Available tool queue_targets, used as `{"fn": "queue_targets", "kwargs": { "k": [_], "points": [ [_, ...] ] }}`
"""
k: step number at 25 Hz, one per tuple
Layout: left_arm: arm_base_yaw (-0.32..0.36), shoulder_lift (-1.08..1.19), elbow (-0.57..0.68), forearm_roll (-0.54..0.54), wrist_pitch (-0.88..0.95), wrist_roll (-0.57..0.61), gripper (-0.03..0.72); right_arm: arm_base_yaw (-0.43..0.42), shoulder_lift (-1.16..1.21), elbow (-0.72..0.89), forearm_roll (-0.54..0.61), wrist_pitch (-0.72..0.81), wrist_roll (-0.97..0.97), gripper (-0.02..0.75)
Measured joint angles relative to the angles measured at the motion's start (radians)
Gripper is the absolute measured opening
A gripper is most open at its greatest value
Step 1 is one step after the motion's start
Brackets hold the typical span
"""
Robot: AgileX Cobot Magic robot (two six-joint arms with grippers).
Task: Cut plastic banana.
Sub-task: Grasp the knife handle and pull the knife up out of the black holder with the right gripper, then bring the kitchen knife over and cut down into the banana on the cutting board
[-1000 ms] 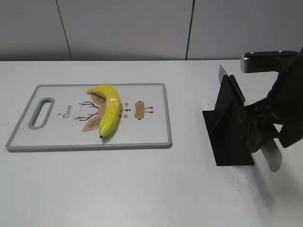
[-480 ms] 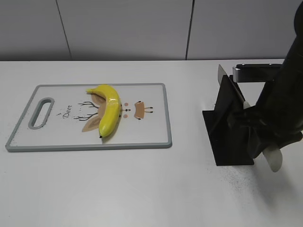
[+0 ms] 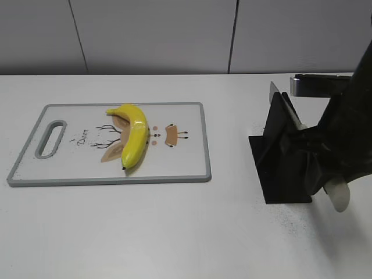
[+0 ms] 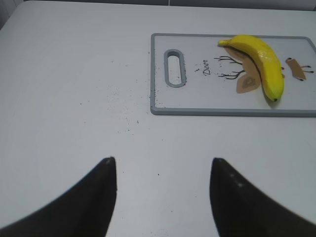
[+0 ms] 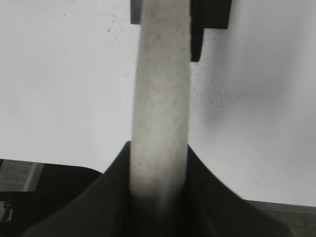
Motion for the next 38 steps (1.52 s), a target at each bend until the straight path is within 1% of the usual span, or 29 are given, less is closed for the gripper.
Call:
{"fn": "queue_targets", "kwargs": {
  "k": [4, 8, 14, 23, 26, 30, 33, 38],
  "points": [
    [0.000, 0.000, 0.000, 0.000, 0.000, 0.002, 0.589, 0.000, -0.033, -0.024, 0.009, 0.027, 0.019, 0.165],
    [0.000, 0.000, 0.000, 0.000, 0.000, 0.000, 0.589, 0.000, -0.053, -0.080, -0.007, 0.070, 0.042, 0.165],
    [0.000, 0.000, 0.000, 0.000, 0.000, 0.001, 0.589, 0.000, -0.056, -0.203, -0.032, 0.148, 0.054, 0.165],
    [0.000, 0.000, 0.000, 0.000, 0.000, 0.001, 0.589, 0.003, -0.060, -0.391, -0.080, 0.164, 0.025, 0.163],
    [0.000, 0.000, 0.000, 0.000, -0.004, 0.007, 0.589, 0.003, -0.060, -0.426, -0.081, 0.163, -0.102, 0.163],
    [0.000, 0.031, -0.024, 0.000, -0.045, 0.016, 0.589, 0.003, -0.059, -0.432, -0.081, 0.133, -0.377, 0.163],
    [0.000, 0.127, -0.052, 0.000, -0.122, 0.054, 0.589, 0.003, -0.036, -0.453, -0.081, 0.128, -0.525, 0.163],
    [0.000, 0.375, -0.097, -0.023, -0.265, 0.159, 0.589, 0.003, 0.076, -0.543, -0.081, 0.127, -0.684, 0.163]
  ]
}}
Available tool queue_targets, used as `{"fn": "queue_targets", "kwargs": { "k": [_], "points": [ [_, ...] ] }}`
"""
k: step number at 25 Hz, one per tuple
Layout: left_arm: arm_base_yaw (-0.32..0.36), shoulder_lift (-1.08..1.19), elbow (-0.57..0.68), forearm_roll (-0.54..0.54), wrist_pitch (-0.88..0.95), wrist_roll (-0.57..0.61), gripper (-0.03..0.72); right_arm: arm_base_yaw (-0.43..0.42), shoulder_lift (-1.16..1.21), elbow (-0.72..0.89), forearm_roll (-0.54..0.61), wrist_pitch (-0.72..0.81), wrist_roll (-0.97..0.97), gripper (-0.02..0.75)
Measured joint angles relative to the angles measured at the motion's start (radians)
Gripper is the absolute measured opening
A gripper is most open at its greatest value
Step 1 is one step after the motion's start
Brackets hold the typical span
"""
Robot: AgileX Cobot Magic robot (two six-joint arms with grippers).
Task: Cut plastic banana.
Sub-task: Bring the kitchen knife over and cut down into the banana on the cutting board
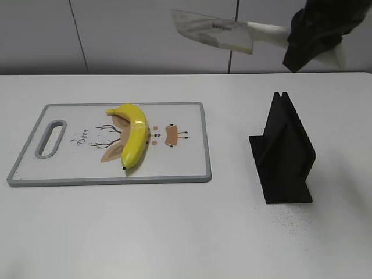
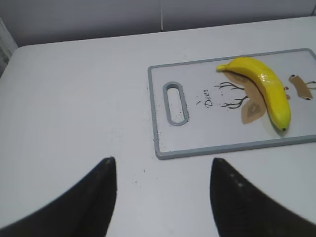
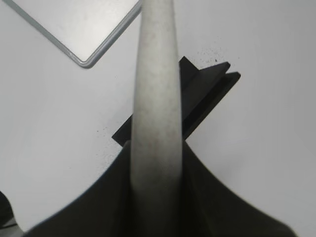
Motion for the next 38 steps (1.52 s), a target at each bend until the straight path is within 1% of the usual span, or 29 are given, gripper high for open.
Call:
{"fn": "queue_targets", "kwargs": {
  "k": [5, 8, 11, 13, 15, 17, 21, 23, 25, 30, 38],
  "points": [
    [0.000, 0.285, -0.099, -0.060, -0.096, 0.122, 0.589, 0.000, 0.119, -0.109, 0.023, 0.000, -0.198, 0.163],
    [0.000, 0.469, -0.211, -0.106, -0.104, 0.215, 0.589, 0.000, 0.187, -0.188, 0.043, 0.001, -0.293, 0.163],
    [-0.013, 0.624, -0.338, -0.149, -0.097, 0.310, 0.589, 0.000, 0.257, -0.267, 0.095, 0.027, -0.427, 0.163],
    [-0.031, 0.721, -0.426, -0.171, -0.064, 0.407, 0.589, 0.000, 0.305, -0.314, 0.126, 0.035, -0.501, 0.163],
    [-0.051, 0.818, -0.514, -0.180, -0.017, 0.513, 0.589, 0.002, 0.352, -0.358, 0.137, 0.036, -0.534, 0.163],
    [-0.075, 0.899, -0.582, -0.184, 0.025, 0.642, 0.589, 0.009, 0.387, -0.387, 0.139, 0.036, -0.586, 0.163],
    [-0.126, 1.040, -0.674, -0.191, 0.055, 0.940, 0.589, 0.032, 0.429, -0.405, 0.174, 0.036, -0.754, 0.163],
    [-0.150, 1.095, -0.702, -0.196, 0.059, 1.033, 0.589, 0.038, 0.445, -0.405, 0.200, 0.037, -0.802, 0.163],
    [-0.172, 1.147, -0.725, -0.208, 0.060, 1.074, 0.589, 0.040, 0.454, -0.406, 0.218, 0.037, -0.848, 0.163],
    [-0.210, 1.255, -0.752, -0.229, 0.062, 1.125, 0.577, 0.041, 0.466, -0.407, 0.244, 0.037, -0.922, 0.163],
    [-0.220, 1.348, -0.752, -0.232, 0.048, 1.156, 0.526, 0.041, 0.498, -0.409, 0.302, 0.032, -0.930, 0.163]
  ]
}}
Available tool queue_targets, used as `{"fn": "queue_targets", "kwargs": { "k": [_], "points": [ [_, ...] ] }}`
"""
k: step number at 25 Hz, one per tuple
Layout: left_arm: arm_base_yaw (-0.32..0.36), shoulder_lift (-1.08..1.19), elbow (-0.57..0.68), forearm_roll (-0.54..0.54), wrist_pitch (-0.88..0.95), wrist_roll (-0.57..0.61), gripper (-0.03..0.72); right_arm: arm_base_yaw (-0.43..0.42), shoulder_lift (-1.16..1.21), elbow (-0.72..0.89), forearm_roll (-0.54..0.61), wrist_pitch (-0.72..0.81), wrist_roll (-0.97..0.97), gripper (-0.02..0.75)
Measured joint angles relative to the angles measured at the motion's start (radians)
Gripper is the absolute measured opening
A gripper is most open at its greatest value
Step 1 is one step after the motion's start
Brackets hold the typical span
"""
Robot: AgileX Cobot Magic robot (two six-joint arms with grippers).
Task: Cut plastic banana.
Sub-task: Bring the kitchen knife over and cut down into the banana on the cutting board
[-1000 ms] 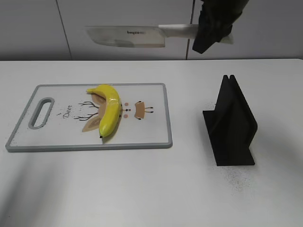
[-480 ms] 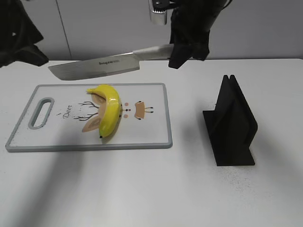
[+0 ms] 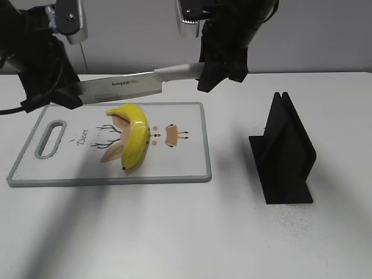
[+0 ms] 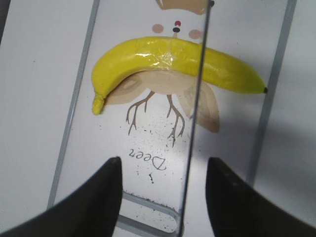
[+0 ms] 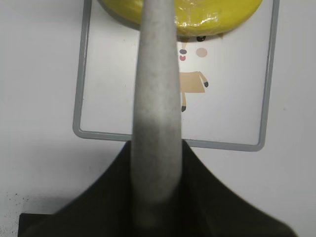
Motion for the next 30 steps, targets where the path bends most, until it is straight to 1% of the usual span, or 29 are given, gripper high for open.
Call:
{"fn": "queue_targets", "kwargs": {
  "k": [1, 3, 4, 5, 6, 7, 8, 9, 12, 20, 27, 30],
  "points": [
    [0.000, 0.008, 0.000, -0.001, -0.005, 0.000, 0.510, 0.000, 0.004, 0.000, 0.002, -0.006, 0.000, 0.163],
    [0.000, 0.019, 0.000, -0.001, -0.018, 0.001, 0.449, 0.000, 0.012, 0.000, 0.007, -0.015, 0.000, 0.163],
    [0.000, 0.023, 0.000, -0.001, -0.024, 0.001, 0.387, 0.000, 0.015, 0.000, 0.007, -0.018, 0.000, 0.163],
    [0.000, 0.026, 0.000, -0.002, -0.034, 0.001, 0.303, 0.000, 0.019, 0.000, 0.008, -0.020, 0.000, 0.163],
    [0.000, 0.027, 0.000, -0.003, -0.036, 0.001, 0.203, 0.000, 0.020, 0.000, 0.008, -0.026, 0.001, 0.163],
    [0.000, 0.027, 0.000, -0.005, -0.040, 0.002, 0.131, 0.000, 0.020, 0.000, 0.008, -0.037, 0.001, 0.163],
    [0.000, 0.027, 0.000, -0.010, -0.044, 0.003, 0.076, -0.001, 0.020, 0.000, 0.008, -0.047, 0.001, 0.163],
    [0.000, 0.027, 0.000, -0.018, -0.045, 0.005, 0.046, -0.003, 0.020, 0.000, 0.008, -0.056, -0.001, 0.163],
    [0.000, 0.035, 0.000, -0.047, -0.053, 0.008, 0.020, -0.005, 0.020, 0.000, -0.006, -0.067, -0.015, 0.163],
    [0.000, 0.128, 0.000, -0.111, -0.135, 0.022, 0.018, -0.007, 0.043, 0.000, -0.067, -0.112, -0.019, 0.163],
    [0.000, 0.332, -0.004, -0.111, -0.229, 0.033, 0.020, -0.011, 0.238, -0.005, -0.074, -0.163, -0.015, 0.164],
    [0.000, 0.363, -0.024, -0.113, -0.234, 0.037, 0.022, -0.020, 0.270, -0.023, -0.075, -0.161, -0.015, 0.164]
  ]
}}
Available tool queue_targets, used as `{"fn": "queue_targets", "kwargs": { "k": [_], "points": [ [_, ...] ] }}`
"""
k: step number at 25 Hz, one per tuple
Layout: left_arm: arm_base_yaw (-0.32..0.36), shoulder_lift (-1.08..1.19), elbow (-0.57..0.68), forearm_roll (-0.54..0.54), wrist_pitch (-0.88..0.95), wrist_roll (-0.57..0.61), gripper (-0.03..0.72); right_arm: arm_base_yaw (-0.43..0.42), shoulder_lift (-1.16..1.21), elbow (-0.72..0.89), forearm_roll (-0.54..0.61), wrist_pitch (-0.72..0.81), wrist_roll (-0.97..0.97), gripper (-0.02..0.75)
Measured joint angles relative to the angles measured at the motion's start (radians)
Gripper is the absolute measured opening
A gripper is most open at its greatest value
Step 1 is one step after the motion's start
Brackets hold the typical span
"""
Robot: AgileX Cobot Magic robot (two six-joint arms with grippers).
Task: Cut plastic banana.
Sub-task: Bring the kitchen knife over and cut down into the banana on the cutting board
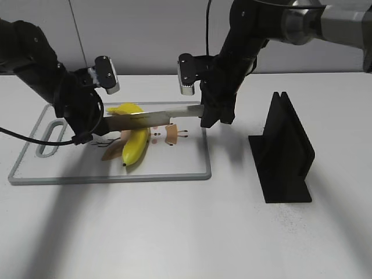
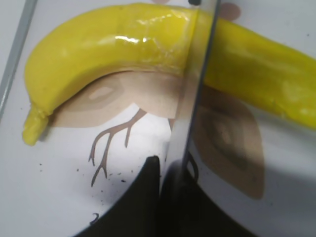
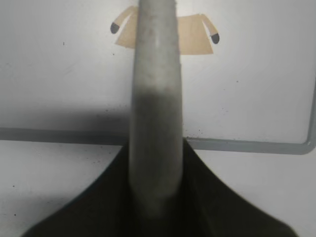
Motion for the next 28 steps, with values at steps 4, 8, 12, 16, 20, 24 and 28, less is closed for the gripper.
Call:
{"fn": "queue_targets", "kwargs": {
  "k": [4, 8, 12, 16, 20, 24, 28],
  "points": [
    [0.000, -0.003, -0.006, -0.001, 0.001, 0.001, 0.024, 0.000, 0.002, -0.002, 0.000, 0.006, 0.000, 0.165],
    [-0.003, -0.030, -0.002, 0.006, 0.000, 0.001, 0.024, -0.001, -0.003, -0.012, -0.001, 0.030, 0.002, 0.165],
    [-0.003, -0.075, 0.011, 0.013, 0.026, 0.000, 0.024, 0.001, -0.014, -0.048, 0.000, 0.088, 0.008, 0.165],
    [-0.003, -0.151, 0.011, 0.025, 0.067, 0.023, 0.016, 0.003, -0.059, -0.087, 0.001, 0.127, 0.008, 0.165],
    [-0.003, -0.212, 0.011, 0.027, 0.088, 0.030, 0.013, 0.005, -0.103, -0.093, 0.001, 0.142, 0.006, 0.165],
    [-0.003, -0.245, 0.011, 0.029, 0.089, 0.031, 0.020, 0.005, -0.127, -0.093, 0.000, 0.142, 0.007, 0.165],
    [-0.003, -0.246, 0.011, 0.014, 0.076, 0.028, 0.167, 0.005, -0.128, -0.093, 0.003, 0.149, 0.016, 0.165]
  ]
}}
